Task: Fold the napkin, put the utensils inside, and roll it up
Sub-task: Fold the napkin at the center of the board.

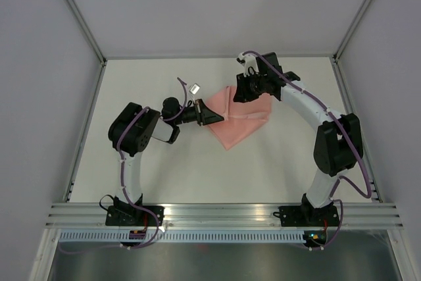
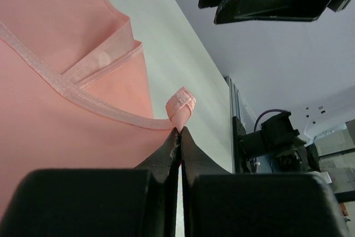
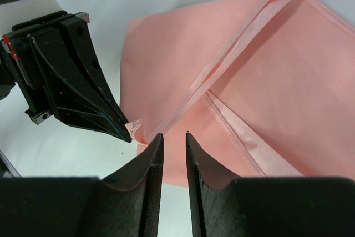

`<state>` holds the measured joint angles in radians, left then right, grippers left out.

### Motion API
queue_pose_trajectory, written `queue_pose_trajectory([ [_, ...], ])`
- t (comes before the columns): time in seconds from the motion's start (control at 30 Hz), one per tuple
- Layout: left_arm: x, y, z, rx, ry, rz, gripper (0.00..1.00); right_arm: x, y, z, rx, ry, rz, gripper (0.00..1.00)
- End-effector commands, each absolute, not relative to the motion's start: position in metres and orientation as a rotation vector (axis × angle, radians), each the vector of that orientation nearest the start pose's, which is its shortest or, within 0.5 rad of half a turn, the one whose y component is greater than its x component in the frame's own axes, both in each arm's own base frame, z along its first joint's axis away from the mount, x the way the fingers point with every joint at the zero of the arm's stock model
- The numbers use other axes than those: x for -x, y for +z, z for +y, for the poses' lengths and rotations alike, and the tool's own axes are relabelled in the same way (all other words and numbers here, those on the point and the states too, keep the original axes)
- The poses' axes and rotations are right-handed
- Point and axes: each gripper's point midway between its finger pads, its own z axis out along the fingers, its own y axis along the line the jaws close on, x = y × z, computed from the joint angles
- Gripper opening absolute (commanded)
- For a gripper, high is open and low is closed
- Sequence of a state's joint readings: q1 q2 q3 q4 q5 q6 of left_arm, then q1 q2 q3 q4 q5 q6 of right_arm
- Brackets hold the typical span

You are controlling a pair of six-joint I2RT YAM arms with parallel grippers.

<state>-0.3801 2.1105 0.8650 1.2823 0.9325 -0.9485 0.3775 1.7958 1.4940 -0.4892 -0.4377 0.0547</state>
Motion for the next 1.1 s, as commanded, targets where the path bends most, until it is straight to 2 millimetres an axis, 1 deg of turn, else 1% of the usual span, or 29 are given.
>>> queue_pose_trajectory([
  [0.0,-0.337,0.123,-0.318,-0.537,-1.651,1.686,0.02,-0.396,0.17,0.232,0.603,0.679,2.302,0.28],
  [0.17,-0.326,0.104,-0.325,-0.559,-1.633,1.752,0.02,-0.394,0.156,0.224,0.598,0.64,2.333,0.29],
  [0.37,-0.318,0.083,-0.329,-0.575,-1.605,1.824,0.02,-0.391,0.144,0.218,0.6,0.619,2.359,0.29],
  [0.57,-0.311,0.068,-0.332,-0.595,-1.58,1.876,0.04,-0.39,0.138,0.217,0.598,0.615,2.377,0.29],
  [0.67,-0.312,0.061,-0.333,-0.594,-1.547,1.909,0.07,-0.389,0.133,0.217,0.601,0.613,2.389,0.29],
  [0.7,-0.312,0.06,-0.333,-0.604,-1.533,1.907,0.08,-0.389,0.131,0.215,0.628,0.6,2.382,0.29],
  [0.9,-0.308,0.052,-0.334,-0.638,-1.496,1.941,0.1,-0.387,0.125,0.214,0.636,0.597,2.398,0.29],
  [0.93,-0.307,0.052,-0.334,-0.642,-1.495,1.941,0.11,-0.387,0.125,0.214,0.636,0.597,2.402,0.29],
  [1.03,-0.306,0.054,-0.334,-0.652,-1.483,1.94,0.18,-0.386,0.124,0.214,0.64,0.596,2.402,0.29],
  [1.07,-0.306,0.054,-0.334,-0.651,-1.481,1.94,0.25,-0.386,0.123,0.213,0.64,0.596,2.405,0.29],
])
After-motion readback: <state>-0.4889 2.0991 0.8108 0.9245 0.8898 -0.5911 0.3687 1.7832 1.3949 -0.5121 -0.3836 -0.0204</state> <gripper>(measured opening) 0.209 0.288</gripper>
